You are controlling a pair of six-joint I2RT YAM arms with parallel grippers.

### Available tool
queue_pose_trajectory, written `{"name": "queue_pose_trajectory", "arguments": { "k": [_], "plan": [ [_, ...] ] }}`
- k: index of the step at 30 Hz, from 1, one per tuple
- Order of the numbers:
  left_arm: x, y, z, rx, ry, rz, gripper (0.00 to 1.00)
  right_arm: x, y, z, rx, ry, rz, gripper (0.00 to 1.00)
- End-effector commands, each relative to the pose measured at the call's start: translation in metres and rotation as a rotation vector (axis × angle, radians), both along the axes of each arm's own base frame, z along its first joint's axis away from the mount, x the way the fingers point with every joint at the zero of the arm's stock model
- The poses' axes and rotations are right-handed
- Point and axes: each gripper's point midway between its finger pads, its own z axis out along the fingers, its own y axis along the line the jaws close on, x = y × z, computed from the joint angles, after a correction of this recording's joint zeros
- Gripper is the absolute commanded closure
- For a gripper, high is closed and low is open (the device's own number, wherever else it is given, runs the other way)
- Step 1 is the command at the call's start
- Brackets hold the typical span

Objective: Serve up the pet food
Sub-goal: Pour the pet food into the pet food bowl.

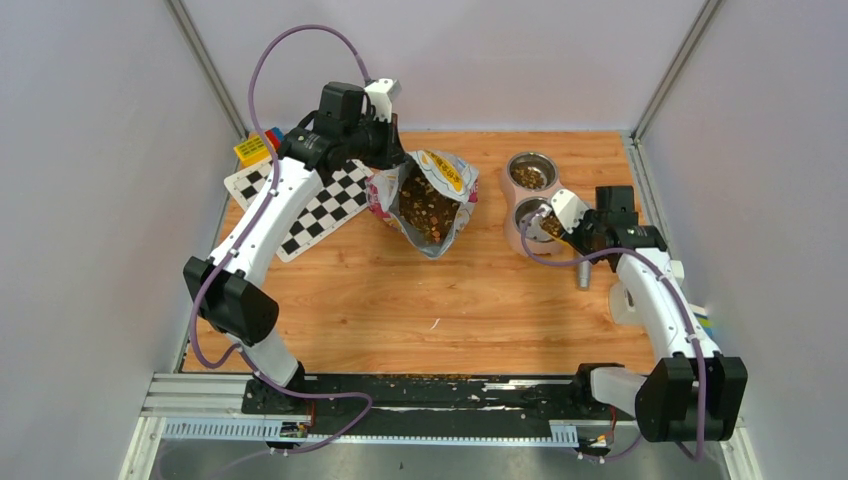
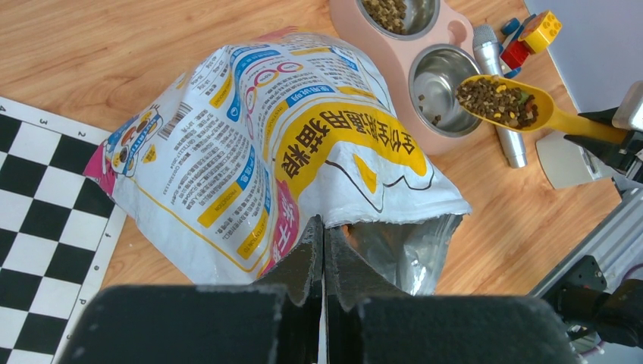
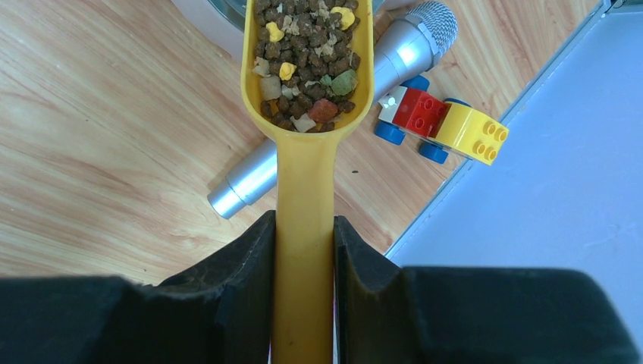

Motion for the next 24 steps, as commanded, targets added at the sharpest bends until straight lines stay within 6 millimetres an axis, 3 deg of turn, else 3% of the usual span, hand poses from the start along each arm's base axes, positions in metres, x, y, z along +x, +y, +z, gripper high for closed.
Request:
{"name": "queue_pose_trajectory", "arguments": {
  "k": [1,24],
  "plan": [
    [0.016,-0.001,0.063,-0.093,-0.175,0.021,1.00,0.008,-0.008,0.014,-0.053,-0.018,0.011,1.00],
    [0.020,-0.005,0.056,-0.097,-0.156,0.015,1.00,0.013,-0.019,0.017,-0.127,0.018,0.014,1.00]
  ]
}}
